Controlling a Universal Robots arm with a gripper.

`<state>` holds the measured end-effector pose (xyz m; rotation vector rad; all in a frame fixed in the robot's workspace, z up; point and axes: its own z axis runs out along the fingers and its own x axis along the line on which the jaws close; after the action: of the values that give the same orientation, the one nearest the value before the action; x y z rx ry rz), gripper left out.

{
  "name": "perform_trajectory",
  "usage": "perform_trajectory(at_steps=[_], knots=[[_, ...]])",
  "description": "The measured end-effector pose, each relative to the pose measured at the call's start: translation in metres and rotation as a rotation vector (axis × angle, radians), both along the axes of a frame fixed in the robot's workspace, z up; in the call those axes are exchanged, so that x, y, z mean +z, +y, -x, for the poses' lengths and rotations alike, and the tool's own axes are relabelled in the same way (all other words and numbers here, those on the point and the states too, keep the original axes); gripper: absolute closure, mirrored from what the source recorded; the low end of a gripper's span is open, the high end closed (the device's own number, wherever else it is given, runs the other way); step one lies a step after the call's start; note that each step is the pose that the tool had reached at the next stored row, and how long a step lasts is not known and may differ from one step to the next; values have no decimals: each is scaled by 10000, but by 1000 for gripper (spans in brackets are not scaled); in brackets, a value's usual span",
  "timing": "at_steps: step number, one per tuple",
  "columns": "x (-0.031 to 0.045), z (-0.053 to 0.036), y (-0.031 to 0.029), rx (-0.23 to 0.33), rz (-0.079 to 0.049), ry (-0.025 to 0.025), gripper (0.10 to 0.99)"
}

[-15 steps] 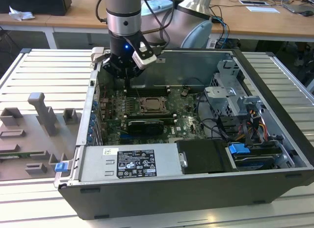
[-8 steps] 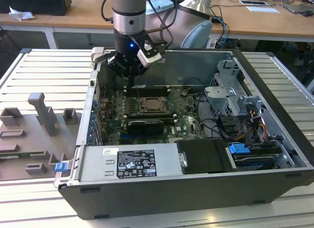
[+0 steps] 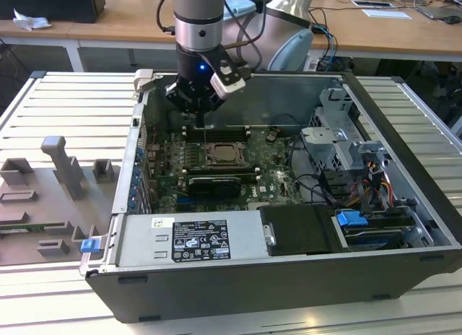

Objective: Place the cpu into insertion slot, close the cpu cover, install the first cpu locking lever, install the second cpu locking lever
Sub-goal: 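Install the first cpu locking lever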

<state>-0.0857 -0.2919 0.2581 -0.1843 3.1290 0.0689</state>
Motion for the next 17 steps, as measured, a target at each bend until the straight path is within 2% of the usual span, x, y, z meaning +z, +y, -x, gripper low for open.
perform_trajectory(at_steps=[5,13,17], knots=[[-6,-31,0,0,0,0,980],[-27,-147,0,0,0,0,980],[-33,-301,0,-1,0,1,980]])
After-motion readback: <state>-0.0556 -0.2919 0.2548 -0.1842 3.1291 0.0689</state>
